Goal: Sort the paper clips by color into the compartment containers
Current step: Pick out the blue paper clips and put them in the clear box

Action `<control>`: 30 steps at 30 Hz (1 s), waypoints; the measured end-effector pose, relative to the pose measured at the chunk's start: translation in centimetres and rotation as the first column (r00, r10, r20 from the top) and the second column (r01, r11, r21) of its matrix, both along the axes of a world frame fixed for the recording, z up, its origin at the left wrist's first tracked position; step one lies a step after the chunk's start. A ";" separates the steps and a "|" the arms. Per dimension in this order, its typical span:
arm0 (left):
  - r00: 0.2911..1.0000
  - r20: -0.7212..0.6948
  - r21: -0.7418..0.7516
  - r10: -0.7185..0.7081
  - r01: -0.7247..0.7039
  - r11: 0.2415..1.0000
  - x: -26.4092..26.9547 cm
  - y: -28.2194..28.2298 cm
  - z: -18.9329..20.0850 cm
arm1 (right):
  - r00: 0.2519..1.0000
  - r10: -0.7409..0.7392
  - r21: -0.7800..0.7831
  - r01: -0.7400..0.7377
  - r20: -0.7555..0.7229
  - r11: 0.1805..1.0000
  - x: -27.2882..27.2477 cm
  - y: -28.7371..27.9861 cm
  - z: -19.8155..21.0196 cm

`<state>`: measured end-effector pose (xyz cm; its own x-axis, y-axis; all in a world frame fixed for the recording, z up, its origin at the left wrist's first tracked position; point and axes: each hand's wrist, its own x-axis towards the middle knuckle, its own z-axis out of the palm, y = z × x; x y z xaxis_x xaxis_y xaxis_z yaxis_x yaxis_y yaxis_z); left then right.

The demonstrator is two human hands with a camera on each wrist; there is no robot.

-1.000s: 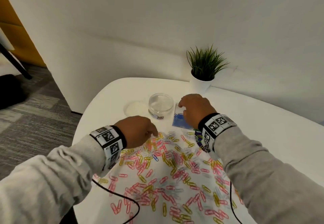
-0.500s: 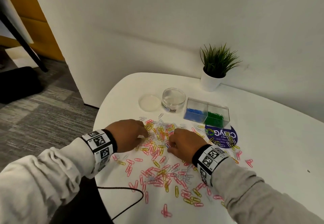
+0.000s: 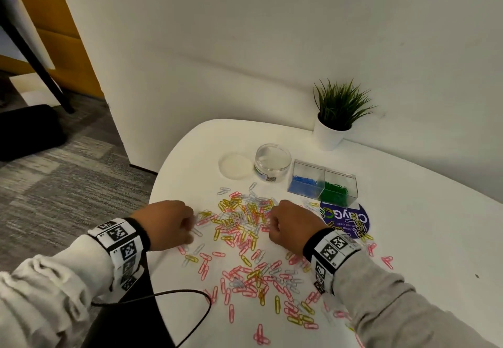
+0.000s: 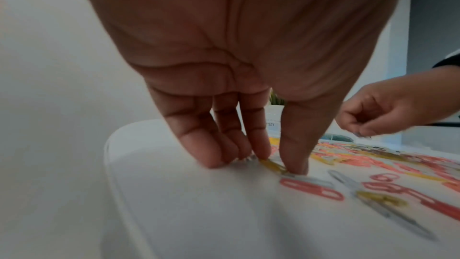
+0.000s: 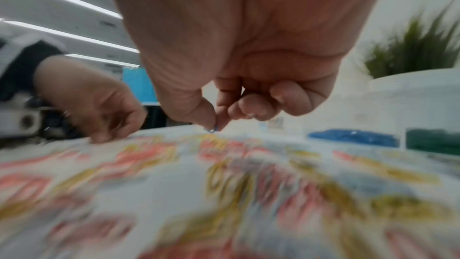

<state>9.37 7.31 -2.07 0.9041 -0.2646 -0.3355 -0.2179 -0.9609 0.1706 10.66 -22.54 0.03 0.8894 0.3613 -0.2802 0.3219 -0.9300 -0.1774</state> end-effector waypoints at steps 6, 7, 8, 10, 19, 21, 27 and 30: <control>0.998 -0.029 -0.138 0.058 -0.062 0.989 0.0 0.5 -0.3 | 0.910 -0.233 0.078 0.220 0.344 0.972 6.6 -5.4 4.0; 0.998 -0.030 -0.156 0.062 -0.066 0.986 0.0 0.4 -0.5 | 0.901 -0.245 0.049 0.244 0.357 0.968 7.8 -6.3 4.2; 0.997 -0.036 -0.172 0.067 -0.072 0.982 -0.1 0.3 -0.7 | 0.906 -0.239 -0.010 0.259 0.350 0.966 8.8 -6.9 4.2; 0.996 -0.046 -0.209 0.078 -0.086 0.974 -0.1 0.4 -1.0 | 0.929 -0.187 -0.144 0.242 0.318 0.959 10.2 -7.4 4.0; 0.993 -0.065 -0.310 0.095 -0.111 0.944 0.0 0.7 -1.6 | 0.929 0.091 -0.195 -0.020 0.358 0.981 11.3 -1.1 1.3; 0.991 -0.082 -0.333 0.103 -0.125 0.935 0.2 0.9 -1.8 | 0.930 0.050 -0.218 0.033 0.363 0.975 11.3 -0.3 0.7; 0.991 -0.079 -0.361 0.105 -0.126 0.924 0.3 0.9 -2.0 | 0.906 -0.149 0.080 0.128 0.395 0.989 9.1 -0.6 3.6; 0.993 -0.077 -0.352 0.093 -0.114 0.929 0.3 0.8 -2.0 | 0.869 -0.142 0.211 0.045 0.474 0.977 4.5 -4.0 7.2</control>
